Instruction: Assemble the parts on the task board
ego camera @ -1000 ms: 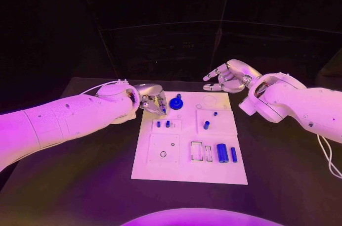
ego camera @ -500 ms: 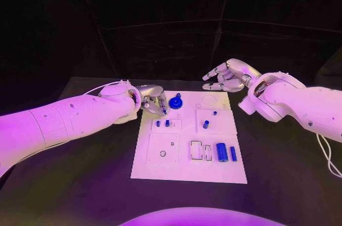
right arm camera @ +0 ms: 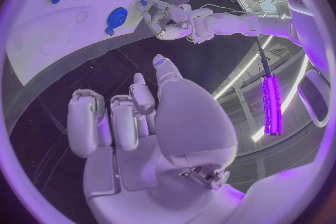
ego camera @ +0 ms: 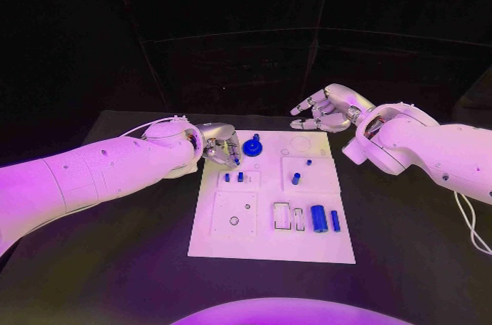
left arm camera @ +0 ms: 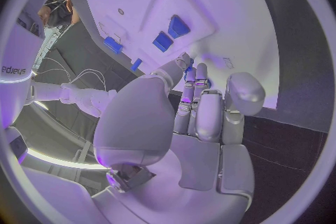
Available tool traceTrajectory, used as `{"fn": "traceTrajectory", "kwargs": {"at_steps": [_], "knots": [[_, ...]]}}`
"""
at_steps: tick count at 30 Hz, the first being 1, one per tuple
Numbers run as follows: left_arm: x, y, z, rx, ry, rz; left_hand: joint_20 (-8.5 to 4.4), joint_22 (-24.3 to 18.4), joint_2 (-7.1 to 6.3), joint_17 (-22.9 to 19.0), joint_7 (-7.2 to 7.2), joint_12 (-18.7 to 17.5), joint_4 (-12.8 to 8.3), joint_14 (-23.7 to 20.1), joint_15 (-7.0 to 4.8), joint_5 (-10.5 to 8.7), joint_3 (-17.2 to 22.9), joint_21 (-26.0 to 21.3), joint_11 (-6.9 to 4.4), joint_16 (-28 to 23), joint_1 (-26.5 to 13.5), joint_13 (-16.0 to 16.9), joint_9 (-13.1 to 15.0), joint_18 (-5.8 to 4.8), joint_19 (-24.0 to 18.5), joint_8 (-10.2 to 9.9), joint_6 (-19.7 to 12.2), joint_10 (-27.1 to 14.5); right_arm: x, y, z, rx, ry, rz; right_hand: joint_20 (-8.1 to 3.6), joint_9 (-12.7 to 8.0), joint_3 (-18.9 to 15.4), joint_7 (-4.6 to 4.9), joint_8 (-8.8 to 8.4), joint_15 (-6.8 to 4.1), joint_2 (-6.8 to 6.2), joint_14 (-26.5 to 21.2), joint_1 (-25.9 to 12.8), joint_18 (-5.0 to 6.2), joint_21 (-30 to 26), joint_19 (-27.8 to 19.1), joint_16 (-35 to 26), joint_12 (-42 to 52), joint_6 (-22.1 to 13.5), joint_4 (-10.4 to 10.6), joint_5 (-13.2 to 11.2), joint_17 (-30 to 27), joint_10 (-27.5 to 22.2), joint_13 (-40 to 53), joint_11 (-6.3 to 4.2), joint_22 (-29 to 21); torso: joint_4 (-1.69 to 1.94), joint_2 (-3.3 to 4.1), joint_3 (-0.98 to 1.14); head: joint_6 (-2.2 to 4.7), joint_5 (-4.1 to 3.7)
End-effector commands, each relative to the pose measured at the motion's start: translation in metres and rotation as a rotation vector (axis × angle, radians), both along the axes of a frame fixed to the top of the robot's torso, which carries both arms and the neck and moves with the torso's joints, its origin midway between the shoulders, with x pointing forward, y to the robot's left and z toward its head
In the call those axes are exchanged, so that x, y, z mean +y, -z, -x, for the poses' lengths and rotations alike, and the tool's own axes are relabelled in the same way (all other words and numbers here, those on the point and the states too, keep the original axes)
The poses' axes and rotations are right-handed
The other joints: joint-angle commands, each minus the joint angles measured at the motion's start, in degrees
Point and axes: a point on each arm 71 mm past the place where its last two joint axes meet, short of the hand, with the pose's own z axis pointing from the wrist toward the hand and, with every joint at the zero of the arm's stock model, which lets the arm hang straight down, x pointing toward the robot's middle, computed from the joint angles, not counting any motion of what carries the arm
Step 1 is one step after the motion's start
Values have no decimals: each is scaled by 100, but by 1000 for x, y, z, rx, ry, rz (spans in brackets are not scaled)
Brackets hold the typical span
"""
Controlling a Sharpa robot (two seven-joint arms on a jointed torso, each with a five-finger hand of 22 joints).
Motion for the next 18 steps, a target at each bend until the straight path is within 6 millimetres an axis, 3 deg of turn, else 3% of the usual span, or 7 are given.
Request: {"fn": "traceTrajectory", "kwargs": {"at_steps": [1, 12, 18], "knots": [[-1, 0, 0, 13, 4, -4, -32, 18, -6, -10, 0, -40, 23, 133, -46, -11, 11, 31, -15, -31, -63, -6, -3, -83, 12, -28, 40, 37, 1, -1, 0, -3, -8, 0, -24, 9, -18, 3, 31, -36, 61, 345, -7, 39, -17, -30, -35, -15, 28, -1, 35, 316, -14, -2, -35, 78, 5, 1, -4, 6, 4], [-2, 1, 0, 14, 3, -5, -33, 57, -19, -17, 2, -55, 17, 131, -47, -12, 11, 64, -15, -32, -65, -6, -7, -91, 20, -37, 40, 43, 2, -1, 0, -2, -8, 0, -24, 9, -18, 3, 31, -36, 61, 345, -7, 39, -17, -30, -35, -15, 28, -1, 35, 316, -14, -2, -35, 78, -4, 2, 1, -4, 9], [-2, 1, 0, 16, -4, -9, -4, 66, -114, -56, 127, -188, 2, 123, 10, -12, 2, 59, 70, -37, -110, -15, -96, -99, 2, -235, -209, -34, 2, -1, 0, -3, -7, 0, -25, 9, -18, 4, 33, -37, 69, 342, -2, 40, -23, -33, -47, -19, 31, -3, 38, 299, -18, -6, -34, 70, -8, 2, 3, -13, -3]]}}
